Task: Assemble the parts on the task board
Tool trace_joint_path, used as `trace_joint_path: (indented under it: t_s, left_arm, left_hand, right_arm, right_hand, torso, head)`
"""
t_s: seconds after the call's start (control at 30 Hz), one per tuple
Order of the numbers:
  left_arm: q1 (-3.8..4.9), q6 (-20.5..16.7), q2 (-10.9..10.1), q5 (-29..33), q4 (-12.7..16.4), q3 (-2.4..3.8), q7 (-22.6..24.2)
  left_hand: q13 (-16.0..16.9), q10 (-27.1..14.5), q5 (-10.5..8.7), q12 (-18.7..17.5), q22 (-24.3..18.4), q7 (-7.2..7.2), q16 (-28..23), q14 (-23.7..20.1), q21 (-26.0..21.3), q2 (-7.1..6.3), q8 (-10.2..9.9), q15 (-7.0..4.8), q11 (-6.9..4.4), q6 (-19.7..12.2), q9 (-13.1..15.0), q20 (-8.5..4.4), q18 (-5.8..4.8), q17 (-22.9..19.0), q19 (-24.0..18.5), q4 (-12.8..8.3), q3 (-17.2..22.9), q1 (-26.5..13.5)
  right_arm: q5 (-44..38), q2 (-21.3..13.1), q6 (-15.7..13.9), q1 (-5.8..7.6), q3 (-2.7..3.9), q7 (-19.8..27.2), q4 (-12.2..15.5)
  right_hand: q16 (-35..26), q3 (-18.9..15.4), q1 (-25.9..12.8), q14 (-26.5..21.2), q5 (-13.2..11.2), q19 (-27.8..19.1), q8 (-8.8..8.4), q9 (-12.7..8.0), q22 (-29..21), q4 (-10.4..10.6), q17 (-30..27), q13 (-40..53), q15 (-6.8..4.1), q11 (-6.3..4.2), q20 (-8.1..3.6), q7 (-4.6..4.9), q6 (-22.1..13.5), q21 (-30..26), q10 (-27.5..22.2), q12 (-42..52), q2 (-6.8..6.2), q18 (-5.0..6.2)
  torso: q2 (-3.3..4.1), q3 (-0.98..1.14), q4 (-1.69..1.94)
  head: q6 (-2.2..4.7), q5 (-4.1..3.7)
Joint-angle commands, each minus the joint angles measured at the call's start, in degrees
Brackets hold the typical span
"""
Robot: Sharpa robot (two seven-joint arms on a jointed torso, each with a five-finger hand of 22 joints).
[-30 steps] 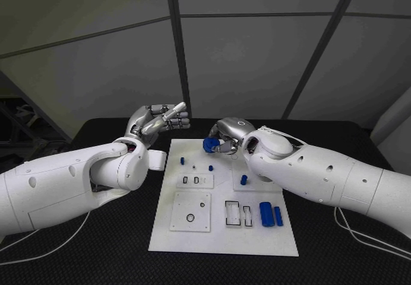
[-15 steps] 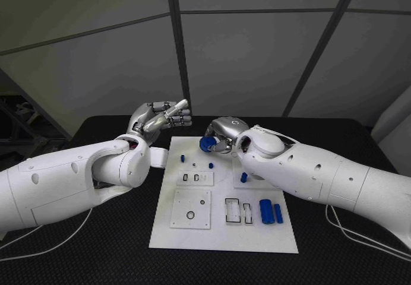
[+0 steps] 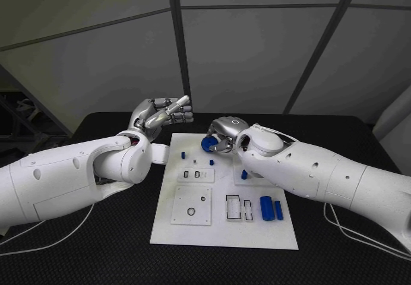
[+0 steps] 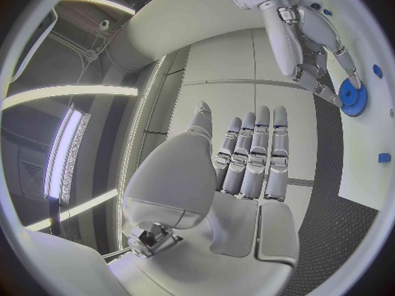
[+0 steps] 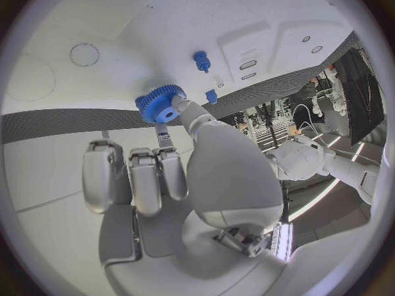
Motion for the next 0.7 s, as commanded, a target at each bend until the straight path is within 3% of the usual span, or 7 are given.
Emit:
trace_joint_path:
  t_s: [0.03, 0.47, 0.7]
  left_arm:
    - [0.09, 0.65, -0.03, -0.23, 0.09, 0.06, 0.18]
    - [0.09, 0.66, 0.21, -0.23, -0.13, 0.06, 0.13]
    - [0.09, 0.64, 0.3, -0.23, -0.2, 0.06, 0.09]
  left_hand:
    - [-0.08, -0.31, 0.04, -0.21, -0.07, 0.32, -0.29, 0.01, 0.19, 0.69, -0.34, 0.32, 0.08, -0.01, -0.09, -0.08, -0.56, 0.07, 0.09, -0.17, -0.2, -0.08]
    - [-0.08, -0.31, 0.04, -0.21, -0.07, 0.32, -0.29, 0.01, 0.19, 0.69, -0.34, 0.32, 0.08, -0.01, -0.09, -0.08, -0.56, 0.07, 0.09, -0.17, -0.2, -0.08]
    - [-0.08, -0.31, 0.04, -0.21, -0.07, 0.32, -0.29, 0.01, 0.19, 0.69, -0.34, 0.32, 0.08, -0.01, -0.09, -0.08, -0.56, 0.07, 0.09, -0.17, -0.2, -0.08]
  right_arm:
    - [-0.53, 0.2, 0.8, 0.01, 0.0, 0.05, -0.24]
    - [-0.53, 1.1, 2.01, -0.26, -0.05, 0.9, -1.27]
    - [-0.31, 1.41, 2.69, -0.31, -0.1, 1.32, -1.63]
  right_hand:
    - [0.22, 0.43, -0.64, 5.81, 0.04, 0.03, -0.54, 0.29, 2.67, -0.01, 14.88, 8.71, -0.05, 0.21, 0.12, -0.39, 0.06, 0.19, 1.15, -0.44, -0.06, -0.58]
    - [0.19, 0.5, -1.37, 5.79, -0.29, -0.3, -1.91, -0.06, 2.27, 0.23, 14.78, 7.71, 0.38, 0.7, 0.49, 0.14, -1.45, 0.0, 0.28, -1.36, -0.83, -0.49]
    - [0.22, 0.4, -1.63, 5.81, -0.8, -0.41, -3.33, -0.74, 2.19, 0.32, 14.88, 6.96, 0.73, 1.02, 0.89, 0.42, -5.07, -0.08, -0.41, -2.06, -1.32, -0.46]
  torso:
    - [-0.02, -0.01, 0.03]
    - [-0.02, 0.02, -0.06]
    - [-0.03, 0.02, -0.02]
  head:
    - [-0.11, 0.15]
    - [-0.2, 0.48]
    - [-0.35, 0.51]
